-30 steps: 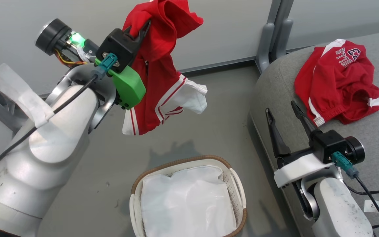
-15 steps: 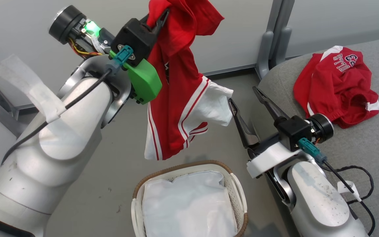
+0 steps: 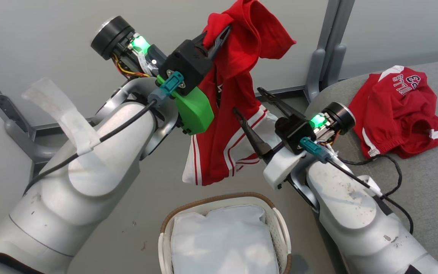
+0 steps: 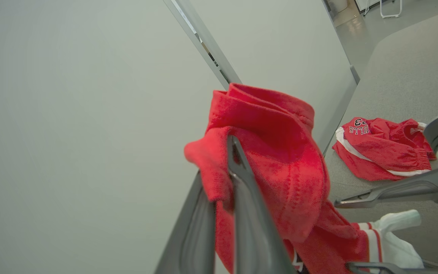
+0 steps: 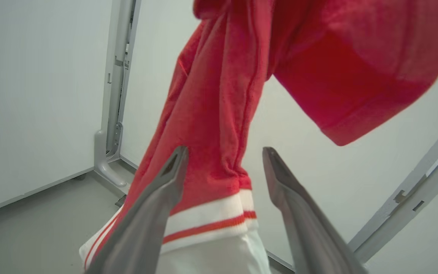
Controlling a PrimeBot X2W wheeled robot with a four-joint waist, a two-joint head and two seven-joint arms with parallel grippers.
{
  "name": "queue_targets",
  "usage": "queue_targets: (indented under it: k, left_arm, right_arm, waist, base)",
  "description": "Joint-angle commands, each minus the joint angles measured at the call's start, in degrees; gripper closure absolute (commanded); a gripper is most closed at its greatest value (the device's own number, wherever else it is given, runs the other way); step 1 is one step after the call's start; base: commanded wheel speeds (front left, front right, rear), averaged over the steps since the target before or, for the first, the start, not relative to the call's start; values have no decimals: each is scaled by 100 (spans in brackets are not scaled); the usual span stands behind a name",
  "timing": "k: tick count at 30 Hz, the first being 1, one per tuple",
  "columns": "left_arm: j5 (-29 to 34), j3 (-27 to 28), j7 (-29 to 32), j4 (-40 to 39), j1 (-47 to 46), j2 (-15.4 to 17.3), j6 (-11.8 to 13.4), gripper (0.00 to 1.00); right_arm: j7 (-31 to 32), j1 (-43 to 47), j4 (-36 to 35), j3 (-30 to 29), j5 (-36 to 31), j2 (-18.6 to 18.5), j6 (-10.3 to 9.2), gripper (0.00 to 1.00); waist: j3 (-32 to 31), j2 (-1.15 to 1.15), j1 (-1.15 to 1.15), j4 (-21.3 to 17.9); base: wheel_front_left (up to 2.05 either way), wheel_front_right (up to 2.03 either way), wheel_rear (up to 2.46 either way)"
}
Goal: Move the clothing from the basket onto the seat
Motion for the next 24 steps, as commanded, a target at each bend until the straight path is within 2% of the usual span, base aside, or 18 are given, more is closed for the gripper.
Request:
queue_targets:
  k: [1,5,9,18,19,20,21,22,24]
  left_arm:
    - [-25,-24,-38,-32,94,-31,25,100]
    - [-48,-118,-60,-129,125,-100,15,100]
    - [-119,-209,-61,-242,166,-149,-1,100]
    - [-286,-321,-17,-528,243,-164,-8,100]
    - [-310,-309,-12,-535,267,-157,7,100]
    - [-325,-297,-8,-535,285,-148,22,100]
    - [-352,-277,-1,-519,306,-134,41,100]
    - [-370,-257,1,-501,325,-117,50,100]
    - [-431,-213,-7,-442,375,-67,86,100]
  right_arm:
    - [-9,-115,176,127,82,-55,-8,0]
    - [-9,-457,757,738,444,-72,-8,0]
    - [-9,-653,1020,1139,827,-69,-8,0]
    - [-9,-892,1128,1457,1285,-37,-8,0]
    - [-9,-917,1126,1515,1322,-37,-8,53]
    - [-9,-929,1132,1563,1365,-40,-8,71]
    - [-9,-941,1140,1612,1410,-48,-8,88]
    - [-9,-954,1138,1642,1434,-61,-8,100]
    - [-9,-944,1099,1676,1478,-96,-8,100]
  waist:
    - [-14,0,0,22]
    - [-45,0,0,86]
    - [-55,0,0,150]
    - [-28,0,0,266]
    - [-26,0,0,276]
    - [-23,0,0,282]
    - [-18,0,0,289]
    - [-13,0,0,291]
    - [-1,0,0,291]
  base:
    - [0,0,0]
    - [0,0,0]
    - [0,0,0]
    - [0,0,0]
    - [0,0,0]
    - [0,0,0]
    - [0,0,0]
    - [0,0,0]
    - [0,0,0]
